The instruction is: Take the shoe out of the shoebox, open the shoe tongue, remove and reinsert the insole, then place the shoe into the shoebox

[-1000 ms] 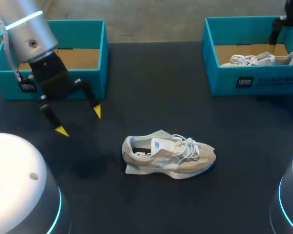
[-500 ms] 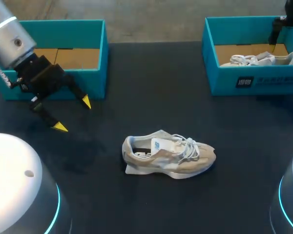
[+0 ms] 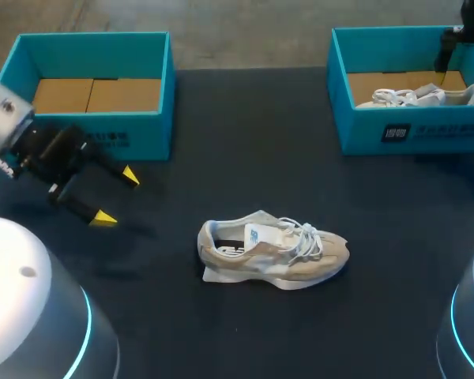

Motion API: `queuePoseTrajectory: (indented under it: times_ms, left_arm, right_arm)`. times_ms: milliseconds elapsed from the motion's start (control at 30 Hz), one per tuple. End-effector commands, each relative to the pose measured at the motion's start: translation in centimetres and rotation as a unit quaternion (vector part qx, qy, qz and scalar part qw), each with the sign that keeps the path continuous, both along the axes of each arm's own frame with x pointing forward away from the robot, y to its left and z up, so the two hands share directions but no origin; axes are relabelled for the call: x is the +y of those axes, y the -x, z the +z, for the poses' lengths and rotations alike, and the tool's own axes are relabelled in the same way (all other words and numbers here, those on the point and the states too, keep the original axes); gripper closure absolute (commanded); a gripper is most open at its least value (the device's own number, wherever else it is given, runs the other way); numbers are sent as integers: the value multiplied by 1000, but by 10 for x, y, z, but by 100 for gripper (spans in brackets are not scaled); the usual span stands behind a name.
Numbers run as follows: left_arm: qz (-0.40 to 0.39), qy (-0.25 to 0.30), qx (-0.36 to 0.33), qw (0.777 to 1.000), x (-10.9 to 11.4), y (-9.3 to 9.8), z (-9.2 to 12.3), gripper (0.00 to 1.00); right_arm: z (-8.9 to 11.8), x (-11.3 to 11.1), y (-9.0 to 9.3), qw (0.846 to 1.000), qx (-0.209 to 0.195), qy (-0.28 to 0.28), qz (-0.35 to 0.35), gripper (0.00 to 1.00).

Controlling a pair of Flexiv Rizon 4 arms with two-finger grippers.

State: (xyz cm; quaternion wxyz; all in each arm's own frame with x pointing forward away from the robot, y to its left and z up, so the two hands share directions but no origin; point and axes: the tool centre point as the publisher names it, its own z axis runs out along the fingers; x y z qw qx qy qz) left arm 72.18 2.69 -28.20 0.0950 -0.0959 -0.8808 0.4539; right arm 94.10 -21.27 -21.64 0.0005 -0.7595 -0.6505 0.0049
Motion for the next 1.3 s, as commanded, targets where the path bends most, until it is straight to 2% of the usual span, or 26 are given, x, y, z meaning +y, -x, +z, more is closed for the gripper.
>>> queuePoseTrajectory:
  times_ms: [33, 300, 667, 1300]
  left_arm:
    - [32, 33, 3, 999, 2, 7, -7, 0]
    - [55, 76, 39, 995, -1, 16, -18, 0]
    - [83, 136, 46, 986, -4, 29, -34, 0]
    - [83, 136, 46, 986, -4, 29, -34, 0]
  right_arm:
    - [0, 0, 2, 1000, -1, 0, -1, 0]
    - [0, 0, 2, 1000, -1, 0, -1, 0]
    - [0, 0, 2, 1000, -1, 0, -1, 0]
    - [0, 0, 2, 1000, -1, 0, -1, 0]
